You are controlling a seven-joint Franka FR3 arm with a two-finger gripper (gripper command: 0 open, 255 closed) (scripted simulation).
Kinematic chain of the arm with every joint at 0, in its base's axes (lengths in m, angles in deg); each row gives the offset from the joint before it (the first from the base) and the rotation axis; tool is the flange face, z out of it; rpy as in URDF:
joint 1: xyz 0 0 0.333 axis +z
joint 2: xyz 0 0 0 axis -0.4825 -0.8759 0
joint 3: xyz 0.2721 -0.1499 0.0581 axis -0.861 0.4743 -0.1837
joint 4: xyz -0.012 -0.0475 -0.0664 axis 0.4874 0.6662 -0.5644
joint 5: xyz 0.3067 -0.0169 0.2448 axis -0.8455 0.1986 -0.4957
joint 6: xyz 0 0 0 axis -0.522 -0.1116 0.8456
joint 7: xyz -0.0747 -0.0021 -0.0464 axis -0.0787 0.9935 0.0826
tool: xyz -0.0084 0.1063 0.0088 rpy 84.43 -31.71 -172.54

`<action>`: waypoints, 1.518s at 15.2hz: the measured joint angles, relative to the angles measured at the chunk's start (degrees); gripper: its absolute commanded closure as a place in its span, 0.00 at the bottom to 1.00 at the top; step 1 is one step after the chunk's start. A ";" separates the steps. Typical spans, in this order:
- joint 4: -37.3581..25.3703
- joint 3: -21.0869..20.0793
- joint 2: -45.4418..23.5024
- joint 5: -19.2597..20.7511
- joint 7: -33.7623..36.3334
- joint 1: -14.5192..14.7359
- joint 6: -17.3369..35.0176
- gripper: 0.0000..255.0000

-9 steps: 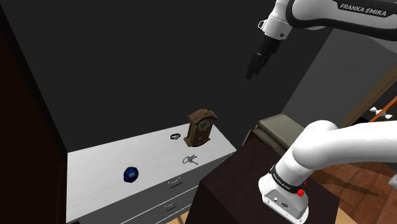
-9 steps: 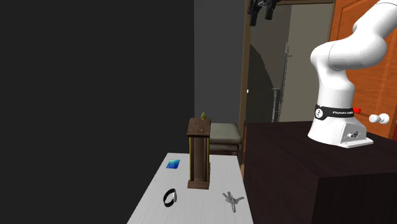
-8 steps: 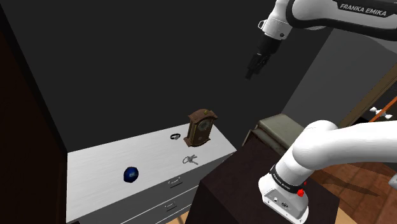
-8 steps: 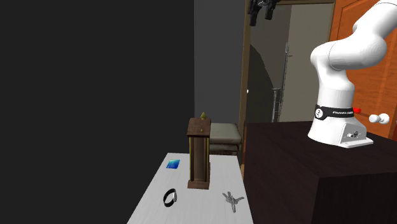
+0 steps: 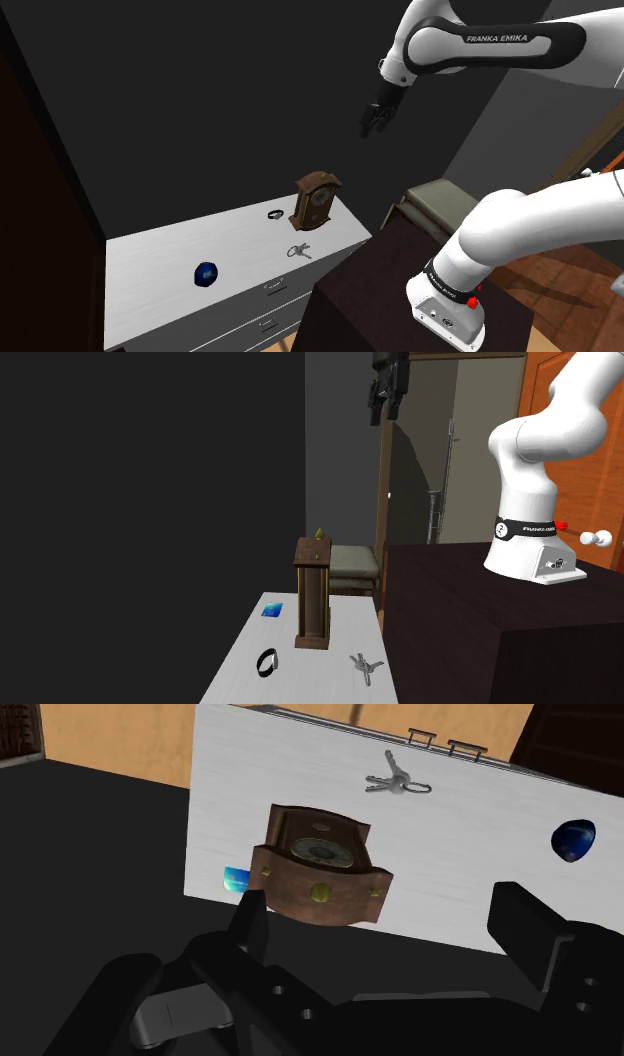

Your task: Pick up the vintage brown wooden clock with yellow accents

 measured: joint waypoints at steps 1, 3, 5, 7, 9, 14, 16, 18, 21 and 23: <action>-0.15 -0.28 -2.06 -0.21 0.84 -0.07 1.70 0.00; 0.93 -0.38 -5.42 -0.37 1.97 -0.47 5.67 0.00; 0.72 -0.51 -9.13 -0.53 3.19 -0.81 8.72 0.00; 0.32 -0.71 -13.24 -0.74 4.51 -1.08 12.00 0.00; -0.17 -1.02 -17.21 -1.00 6.02 -1.22 15.06 0.00; -2.26 -1.04 -28.36 -1.39 8.88 -1.82 23.05 0.00; -4.61 -1.02 -33.20 -1.54 10.08 -1.98 25.13 0.00; -6.20 -0.91 -37.58 -1.77 11.16 -2.09 27.46 0.00; -6.66 -0.75 -40.75 -1.94 11.32 -2.26 29.97 0.00; -6.59 -0.80 -42.21 -1.99 11.43 -2.20 31.49 0.00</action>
